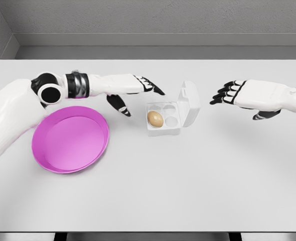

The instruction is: Pack egg into the box and close the box lid

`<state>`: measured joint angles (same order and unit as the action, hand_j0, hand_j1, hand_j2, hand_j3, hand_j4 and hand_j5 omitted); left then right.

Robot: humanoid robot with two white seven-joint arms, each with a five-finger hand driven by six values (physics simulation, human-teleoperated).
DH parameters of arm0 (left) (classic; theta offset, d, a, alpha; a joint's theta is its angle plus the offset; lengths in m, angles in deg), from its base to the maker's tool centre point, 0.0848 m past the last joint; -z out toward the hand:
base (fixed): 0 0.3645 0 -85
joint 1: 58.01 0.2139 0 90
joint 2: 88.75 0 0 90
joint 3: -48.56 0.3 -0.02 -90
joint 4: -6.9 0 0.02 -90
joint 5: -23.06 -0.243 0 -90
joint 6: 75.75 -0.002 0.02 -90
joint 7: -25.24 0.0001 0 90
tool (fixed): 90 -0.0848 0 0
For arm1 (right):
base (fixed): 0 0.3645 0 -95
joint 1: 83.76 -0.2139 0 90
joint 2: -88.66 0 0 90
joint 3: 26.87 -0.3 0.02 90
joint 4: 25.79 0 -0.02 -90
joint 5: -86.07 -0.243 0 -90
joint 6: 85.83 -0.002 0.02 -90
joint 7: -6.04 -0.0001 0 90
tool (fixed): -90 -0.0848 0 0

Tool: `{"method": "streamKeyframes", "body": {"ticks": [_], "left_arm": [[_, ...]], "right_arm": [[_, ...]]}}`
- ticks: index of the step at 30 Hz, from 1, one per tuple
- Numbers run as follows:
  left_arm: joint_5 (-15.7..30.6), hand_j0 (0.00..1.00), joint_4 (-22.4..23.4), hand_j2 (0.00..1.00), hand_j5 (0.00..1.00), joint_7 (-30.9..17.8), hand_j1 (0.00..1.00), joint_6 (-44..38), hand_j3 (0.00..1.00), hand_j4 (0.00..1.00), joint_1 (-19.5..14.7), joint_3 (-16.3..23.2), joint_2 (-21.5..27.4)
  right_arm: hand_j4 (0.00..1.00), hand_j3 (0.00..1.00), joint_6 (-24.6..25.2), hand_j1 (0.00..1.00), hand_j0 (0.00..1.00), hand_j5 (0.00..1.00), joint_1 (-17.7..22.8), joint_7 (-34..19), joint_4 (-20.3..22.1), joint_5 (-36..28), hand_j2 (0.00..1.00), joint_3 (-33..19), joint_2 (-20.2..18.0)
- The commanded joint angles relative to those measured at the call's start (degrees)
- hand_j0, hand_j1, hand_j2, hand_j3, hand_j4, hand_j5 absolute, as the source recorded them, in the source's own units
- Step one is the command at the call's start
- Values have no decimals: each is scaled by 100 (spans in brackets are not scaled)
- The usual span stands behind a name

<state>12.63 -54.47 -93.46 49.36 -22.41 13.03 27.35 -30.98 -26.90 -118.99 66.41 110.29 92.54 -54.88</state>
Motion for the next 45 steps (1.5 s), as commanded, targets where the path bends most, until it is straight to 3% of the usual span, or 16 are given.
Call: {"method": "streamKeyframes", "body": {"ticks": [1,3,6,14,26,28,31,32,40,45], "left_arm": [[717,100,-7,100,100,5,100,-12,100,100,0,-42,633],[1025,100,-7,100,100,5,100,-12,100,100,-35,-103,1063],[1017,100,37,100,100,-4,100,-12,100,100,17,-437,1767],[1025,100,124,100,100,-21,100,-12,100,100,53,-446,2171],[1025,100,81,100,100,-21,100,-12,100,100,149,-437,2163],[1025,100,89,100,100,-21,100,-12,100,100,149,-437,2171],[1025,100,89,100,100,-21,100,-12,100,100,149,-437,2163],[1025,100,89,100,100,-21,100,-12,100,100,149,-437,2163],[1017,100,98,100,100,-13,100,-12,100,100,176,-437,2154],[1017,100,107,100,100,-21,100,-12,100,100,185,-437,2163]], "right_arm": [[100,100,15,100,100,100,0,3,9,-23,100,3,2],[100,100,15,100,100,100,-9,3,44,-23,100,3,2],[100,100,15,100,100,100,-18,3,123,-23,100,11,2],[100,100,15,100,100,100,-26,3,378,-23,100,134,19],[100,100,15,100,100,100,-105,3,659,-23,100,161,142],[100,100,15,100,100,100,-105,3,413,-23,100,64,125],[100,100,15,100,100,100,-114,3,-421,-23,100,-77,142],[100,100,15,100,100,100,-105,3,-519,21,100,-42,142],[100,100,15,100,100,100,-132,3,-519,654,100,301,423],[100,100,15,100,100,100,-211,3,-317,628,100,310,494]]}}
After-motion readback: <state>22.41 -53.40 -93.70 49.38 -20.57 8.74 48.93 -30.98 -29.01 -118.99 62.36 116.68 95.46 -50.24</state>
